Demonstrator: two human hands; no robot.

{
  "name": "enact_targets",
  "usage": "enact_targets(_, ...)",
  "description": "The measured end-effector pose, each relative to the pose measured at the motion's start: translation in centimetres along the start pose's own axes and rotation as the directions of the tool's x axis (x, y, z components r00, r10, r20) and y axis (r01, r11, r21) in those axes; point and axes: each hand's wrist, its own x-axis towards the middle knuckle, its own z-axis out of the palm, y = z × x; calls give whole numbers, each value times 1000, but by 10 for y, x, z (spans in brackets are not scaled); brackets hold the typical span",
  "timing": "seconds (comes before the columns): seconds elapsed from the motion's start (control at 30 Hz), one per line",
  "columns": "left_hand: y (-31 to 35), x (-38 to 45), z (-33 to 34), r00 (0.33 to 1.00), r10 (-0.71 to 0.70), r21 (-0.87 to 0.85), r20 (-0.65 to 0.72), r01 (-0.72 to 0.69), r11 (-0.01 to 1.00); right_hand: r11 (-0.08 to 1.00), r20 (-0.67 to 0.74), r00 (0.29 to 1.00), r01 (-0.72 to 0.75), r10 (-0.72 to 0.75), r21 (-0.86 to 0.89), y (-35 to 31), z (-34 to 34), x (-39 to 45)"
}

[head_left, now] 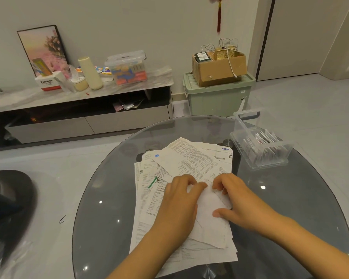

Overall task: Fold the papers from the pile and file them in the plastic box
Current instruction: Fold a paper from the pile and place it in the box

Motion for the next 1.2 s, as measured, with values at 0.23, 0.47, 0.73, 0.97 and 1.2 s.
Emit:
enact_targets(0.23,-1,-9,4,987,77,47,138,-84,995,968,158,974,188,-162,-167,6,-13,-1)
enact_targets(0.47,0,-10,-1,984,105,39,145,-112,993,945,144,963,253,-226,-209,10,-16,-2)
enact_targets(0.73,-1,-4,0,998,-19,-126,57,26,992,989,-42,992,118,-123,-93,3,-7,6)
enact_targets(0.97,-5,4,7,983,-135,-215,123,159,964,1000,-85,996,-30,30,3,1,10,21)
enact_targets(1.2,-14,4,4,979,-160,-187,129,182,965,997,-53,998,-34,31,-73,4,5,23)
